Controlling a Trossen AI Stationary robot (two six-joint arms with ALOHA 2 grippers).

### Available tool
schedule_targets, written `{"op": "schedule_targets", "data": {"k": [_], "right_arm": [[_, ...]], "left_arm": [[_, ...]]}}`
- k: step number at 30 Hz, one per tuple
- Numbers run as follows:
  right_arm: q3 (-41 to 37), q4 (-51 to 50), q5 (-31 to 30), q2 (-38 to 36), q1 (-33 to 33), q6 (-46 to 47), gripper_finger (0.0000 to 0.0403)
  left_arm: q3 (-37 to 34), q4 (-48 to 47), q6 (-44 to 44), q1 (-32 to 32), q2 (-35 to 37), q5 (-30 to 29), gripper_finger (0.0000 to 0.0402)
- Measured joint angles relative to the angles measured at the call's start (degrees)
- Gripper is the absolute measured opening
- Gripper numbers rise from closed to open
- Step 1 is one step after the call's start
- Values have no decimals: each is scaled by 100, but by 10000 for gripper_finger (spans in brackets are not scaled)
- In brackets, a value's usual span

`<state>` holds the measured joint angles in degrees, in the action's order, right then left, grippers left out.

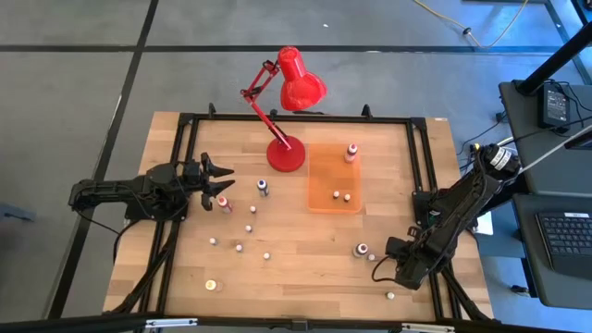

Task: Pick & Place food coloring
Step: Put the right small purple food coloring bottle into the orange bin

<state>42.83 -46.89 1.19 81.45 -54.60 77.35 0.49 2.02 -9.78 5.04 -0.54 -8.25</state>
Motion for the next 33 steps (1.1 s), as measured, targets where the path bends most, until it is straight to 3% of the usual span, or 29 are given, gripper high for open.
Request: {"op": "schedule_targets", "data": {"k": [7, 17, 33], "right_arm": [[11, -57, -100, -4, -3, -8, 56], [4, -53, -173, 0, -3, -8, 132], [2, -57, -306, 0, 1, -19, 140]], "left_arm": [[-2, -2, -2, 0, 2, 0, 163], [0, -2, 0, 0, 0, 0, 161], [-2, -2, -2, 0, 2, 2, 163]]}}
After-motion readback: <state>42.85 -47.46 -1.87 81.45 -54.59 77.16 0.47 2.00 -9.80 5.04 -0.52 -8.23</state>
